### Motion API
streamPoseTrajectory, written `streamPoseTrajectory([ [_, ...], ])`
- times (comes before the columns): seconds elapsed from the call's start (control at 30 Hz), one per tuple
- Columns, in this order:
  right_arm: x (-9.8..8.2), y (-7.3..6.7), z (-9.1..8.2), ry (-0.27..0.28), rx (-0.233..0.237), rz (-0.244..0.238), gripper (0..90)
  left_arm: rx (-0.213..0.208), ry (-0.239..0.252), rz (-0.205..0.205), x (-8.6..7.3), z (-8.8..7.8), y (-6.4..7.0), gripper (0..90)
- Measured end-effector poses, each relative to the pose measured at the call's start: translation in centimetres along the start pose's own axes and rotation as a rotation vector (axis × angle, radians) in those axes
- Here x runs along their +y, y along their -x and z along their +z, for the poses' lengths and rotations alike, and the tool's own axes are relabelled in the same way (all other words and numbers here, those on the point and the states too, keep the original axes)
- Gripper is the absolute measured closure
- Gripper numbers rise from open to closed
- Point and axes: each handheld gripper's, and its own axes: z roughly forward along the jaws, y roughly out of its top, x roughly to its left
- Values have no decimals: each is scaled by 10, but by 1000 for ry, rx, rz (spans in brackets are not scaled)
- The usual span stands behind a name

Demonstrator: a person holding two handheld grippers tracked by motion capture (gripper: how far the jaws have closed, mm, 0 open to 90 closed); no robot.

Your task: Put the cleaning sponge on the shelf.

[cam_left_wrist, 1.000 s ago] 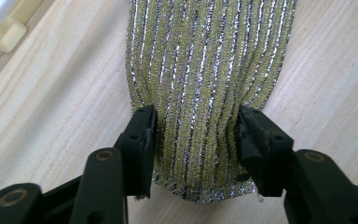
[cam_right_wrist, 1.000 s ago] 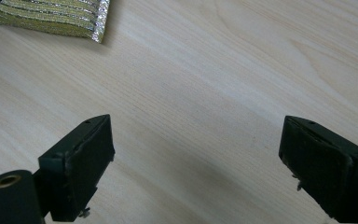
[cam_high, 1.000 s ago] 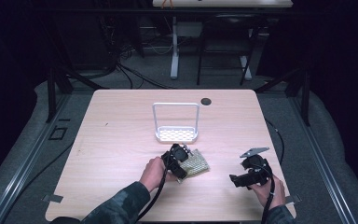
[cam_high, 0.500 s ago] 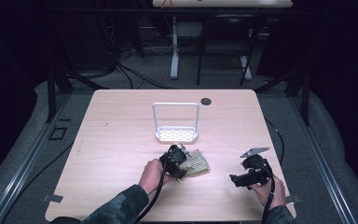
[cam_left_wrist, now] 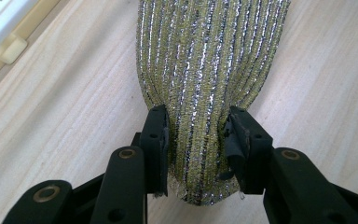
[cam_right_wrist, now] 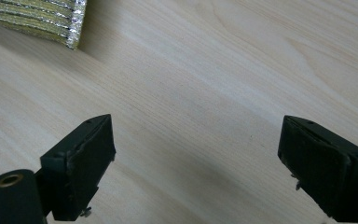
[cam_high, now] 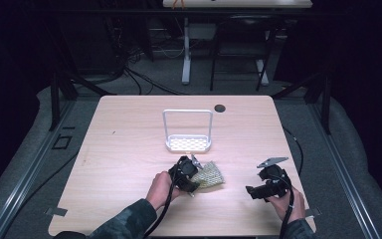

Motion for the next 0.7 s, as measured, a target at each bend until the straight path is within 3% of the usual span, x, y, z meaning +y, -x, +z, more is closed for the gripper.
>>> streamPoseTrajectory([
  [0.13, 0, 0, 0, -2, -6, -6, 102, 3, 7, 5, -2, -7, -1, 621],
  [0.7, 0, -1, 1, -2, 0, -5, 104, 19, 70, -42, -15, -32, -11, 619],
])
